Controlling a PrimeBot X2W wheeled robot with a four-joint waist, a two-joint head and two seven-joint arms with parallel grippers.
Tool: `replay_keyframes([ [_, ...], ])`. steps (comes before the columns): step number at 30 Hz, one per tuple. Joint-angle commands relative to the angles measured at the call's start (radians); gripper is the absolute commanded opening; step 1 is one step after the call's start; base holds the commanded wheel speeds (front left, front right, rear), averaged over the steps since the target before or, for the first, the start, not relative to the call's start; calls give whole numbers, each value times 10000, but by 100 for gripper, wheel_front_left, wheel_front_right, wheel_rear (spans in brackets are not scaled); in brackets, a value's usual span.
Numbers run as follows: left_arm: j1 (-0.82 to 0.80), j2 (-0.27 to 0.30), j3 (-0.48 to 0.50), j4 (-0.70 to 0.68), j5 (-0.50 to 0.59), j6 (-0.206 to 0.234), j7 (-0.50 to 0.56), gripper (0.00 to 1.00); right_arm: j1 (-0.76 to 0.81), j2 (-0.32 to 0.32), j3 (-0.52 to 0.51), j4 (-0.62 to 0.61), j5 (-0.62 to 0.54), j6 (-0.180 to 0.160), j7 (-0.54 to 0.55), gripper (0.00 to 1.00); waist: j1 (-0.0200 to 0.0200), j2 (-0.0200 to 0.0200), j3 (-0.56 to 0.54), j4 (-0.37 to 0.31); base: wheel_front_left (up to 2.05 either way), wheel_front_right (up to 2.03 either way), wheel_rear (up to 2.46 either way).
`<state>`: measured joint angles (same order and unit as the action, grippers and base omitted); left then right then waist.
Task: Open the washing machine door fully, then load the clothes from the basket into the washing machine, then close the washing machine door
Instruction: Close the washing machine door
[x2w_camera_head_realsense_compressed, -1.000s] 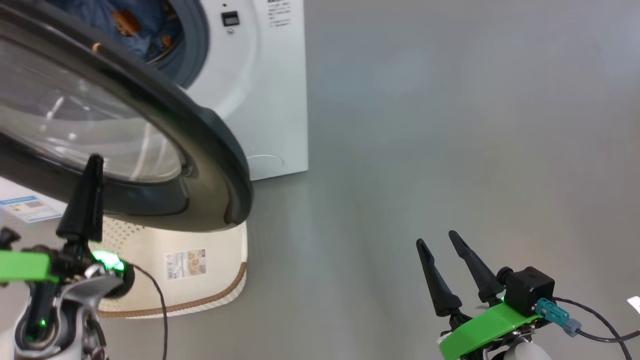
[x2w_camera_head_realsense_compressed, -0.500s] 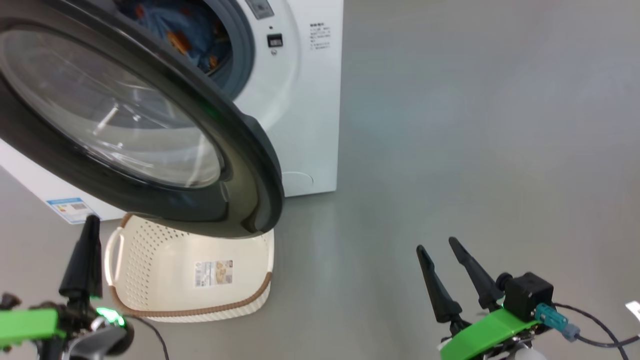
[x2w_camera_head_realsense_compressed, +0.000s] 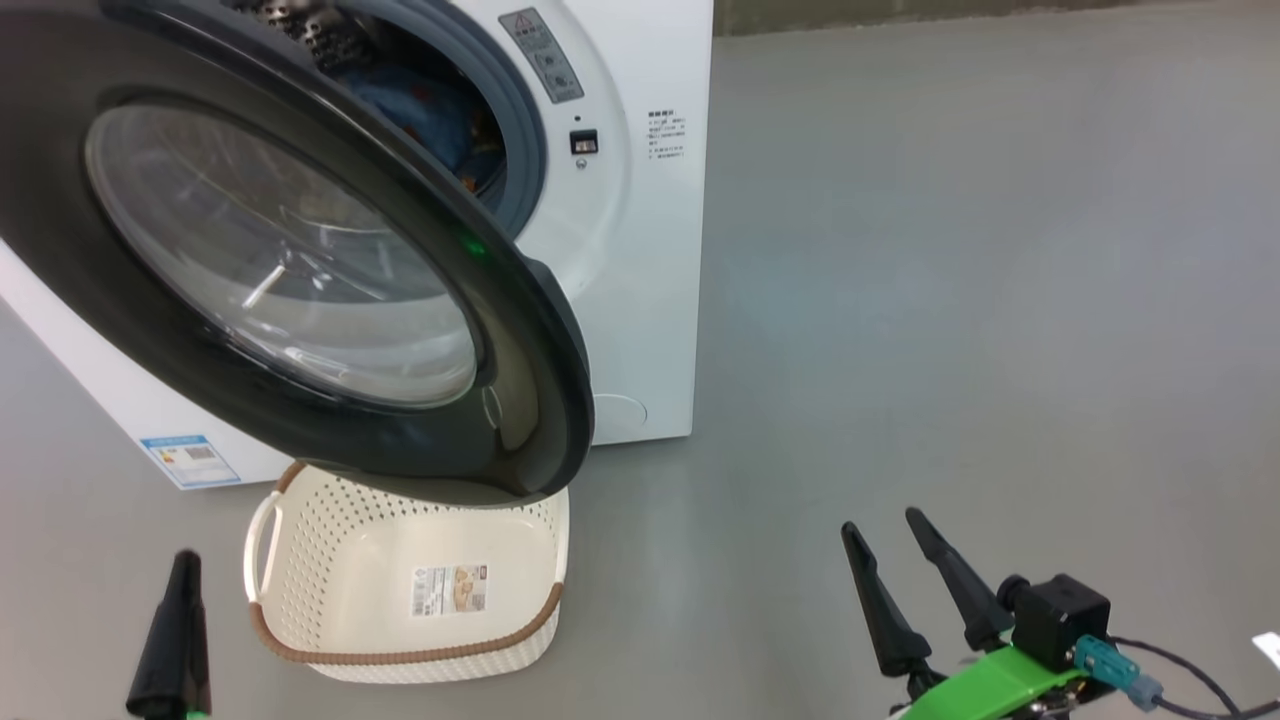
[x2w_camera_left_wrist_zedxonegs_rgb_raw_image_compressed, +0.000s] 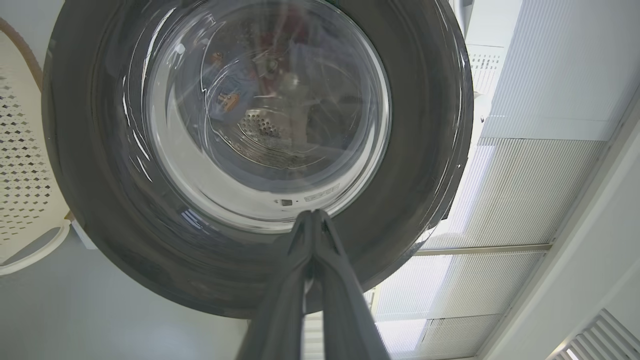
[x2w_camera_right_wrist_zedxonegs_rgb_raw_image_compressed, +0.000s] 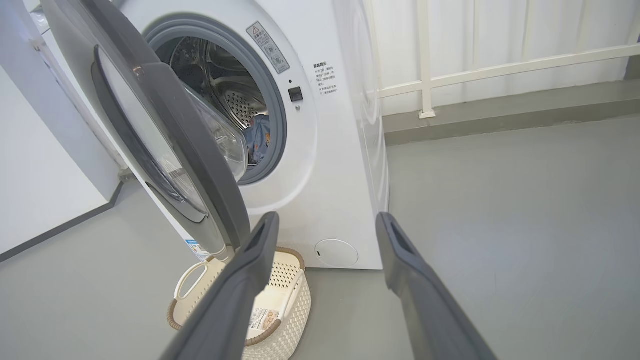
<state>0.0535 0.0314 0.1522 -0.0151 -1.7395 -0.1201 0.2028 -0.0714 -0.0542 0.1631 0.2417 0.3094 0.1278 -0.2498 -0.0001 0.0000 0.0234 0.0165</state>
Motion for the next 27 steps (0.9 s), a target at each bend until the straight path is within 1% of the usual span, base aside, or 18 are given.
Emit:
replay_keyframes([
  [1,16,189,222,-371,-99,-105,-150,0,49,40,278,-214,20,29,-120,100,1,0,-113,-11,0,0,0],
  [3,242,189,184,-496,-112,-105,-309,0,82,40,281,-212,20,29,-120,100,1,0,-168,-36,0,0,0],
  [4,349,189,203,-552,-106,-105,-455,49,100,40,273,-214,31,29,-120,100,1,0,-186,-45,0,0,0],
  [5,448,189,197,-608,-133,-105,-562,100,118,40,258,-216,54,29,-120,100,1,0,-196,-51,0,0,0],
  [14,901,189,-43,-872,44,-105,-1163,100,224,40,206,-198,104,29,-120,100,1,0,-160,-54,0,0,0],
  [20,952,189,-123,-1134,678,-105,-1398,100,203,40,211,-207,90,29,-120,100,1,0,-158,-52,0,0,0],
  [24,982,254,-317,-1343,1945,-105,-1776,100,173,40,232,-206,82,29,-120,100,1,0,-139,-61,0,0,0],
  [27,1000,432,-547,-1399,2862,-105,-2460,100,178,40,250,-194,73,29,-120,100,1,0,-159,-64,0,0,0],
])
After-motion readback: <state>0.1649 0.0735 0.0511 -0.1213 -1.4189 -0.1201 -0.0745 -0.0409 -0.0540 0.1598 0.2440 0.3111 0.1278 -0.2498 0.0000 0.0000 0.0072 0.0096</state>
